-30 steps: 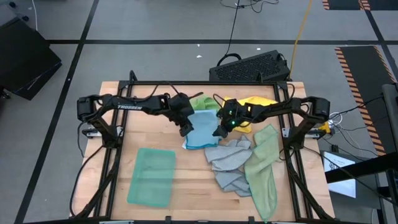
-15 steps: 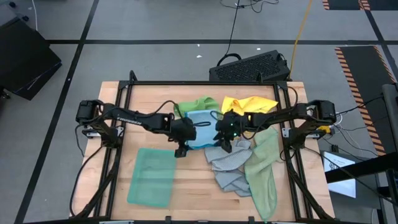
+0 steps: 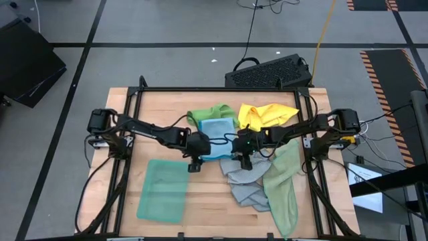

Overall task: Fold microfiber towels
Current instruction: Fold the blue microfiber cloth

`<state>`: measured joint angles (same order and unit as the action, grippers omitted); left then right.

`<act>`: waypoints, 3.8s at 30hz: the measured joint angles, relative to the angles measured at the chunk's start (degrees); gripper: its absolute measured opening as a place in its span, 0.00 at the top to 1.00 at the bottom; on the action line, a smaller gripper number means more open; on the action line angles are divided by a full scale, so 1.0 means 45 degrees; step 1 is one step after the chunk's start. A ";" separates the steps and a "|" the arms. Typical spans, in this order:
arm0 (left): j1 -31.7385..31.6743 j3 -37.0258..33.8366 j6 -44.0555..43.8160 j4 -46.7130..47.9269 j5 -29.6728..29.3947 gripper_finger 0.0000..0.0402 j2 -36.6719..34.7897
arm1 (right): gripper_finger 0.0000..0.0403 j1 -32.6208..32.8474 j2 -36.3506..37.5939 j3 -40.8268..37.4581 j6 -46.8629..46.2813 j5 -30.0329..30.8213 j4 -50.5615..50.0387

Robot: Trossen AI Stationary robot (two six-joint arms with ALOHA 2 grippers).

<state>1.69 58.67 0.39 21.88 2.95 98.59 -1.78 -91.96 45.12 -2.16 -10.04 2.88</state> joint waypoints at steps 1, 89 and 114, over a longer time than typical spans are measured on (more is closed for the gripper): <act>0.0000 0.0000 0.0043 -0.0008 -0.0076 0.42 0.0098 | 0.60 0.0012 0.0000 0.0000 0.0262 0.0163 -0.0002; -0.6025 0.3452 0.2988 0.1736 -0.0979 0.99 -0.2377 | 0.99 -0.6573 0.1413 0.1671 -0.3217 -0.1817 0.2999; -0.4681 0.1117 0.1596 0.0138 -0.0461 0.96 -0.2363 | 0.99 -0.6980 0.1399 0.0515 -0.4484 -0.1793 0.4862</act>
<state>-19.37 63.70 7.57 22.50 0.88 87.96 -33.20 -85.67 47.44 -22.34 -18.11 24.76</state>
